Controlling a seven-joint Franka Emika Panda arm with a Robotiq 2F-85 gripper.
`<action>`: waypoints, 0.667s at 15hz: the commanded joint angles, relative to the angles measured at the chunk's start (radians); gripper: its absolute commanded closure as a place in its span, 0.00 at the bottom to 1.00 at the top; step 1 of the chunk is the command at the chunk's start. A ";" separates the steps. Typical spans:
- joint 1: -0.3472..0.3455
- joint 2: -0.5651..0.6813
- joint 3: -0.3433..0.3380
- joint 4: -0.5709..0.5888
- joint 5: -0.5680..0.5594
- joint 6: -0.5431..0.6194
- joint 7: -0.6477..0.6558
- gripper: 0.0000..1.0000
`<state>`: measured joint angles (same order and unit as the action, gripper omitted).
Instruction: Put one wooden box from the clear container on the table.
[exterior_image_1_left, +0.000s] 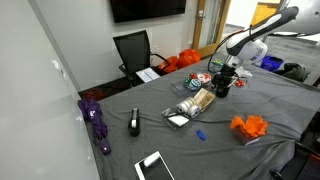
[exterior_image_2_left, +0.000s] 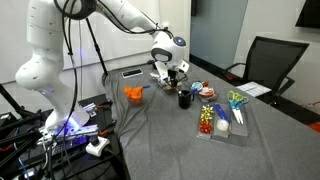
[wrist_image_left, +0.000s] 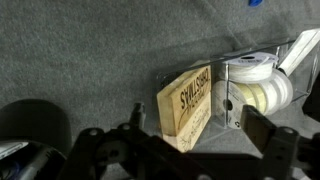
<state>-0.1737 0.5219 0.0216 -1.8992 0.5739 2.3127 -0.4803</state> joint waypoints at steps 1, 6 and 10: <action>-0.043 0.049 0.050 0.026 0.023 0.054 -0.024 0.00; -0.069 0.083 0.088 0.034 0.028 0.079 -0.028 0.00; -0.079 0.109 0.105 0.045 0.029 0.099 -0.021 0.00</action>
<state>-0.2269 0.5978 0.0975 -1.8760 0.5786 2.3768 -0.4806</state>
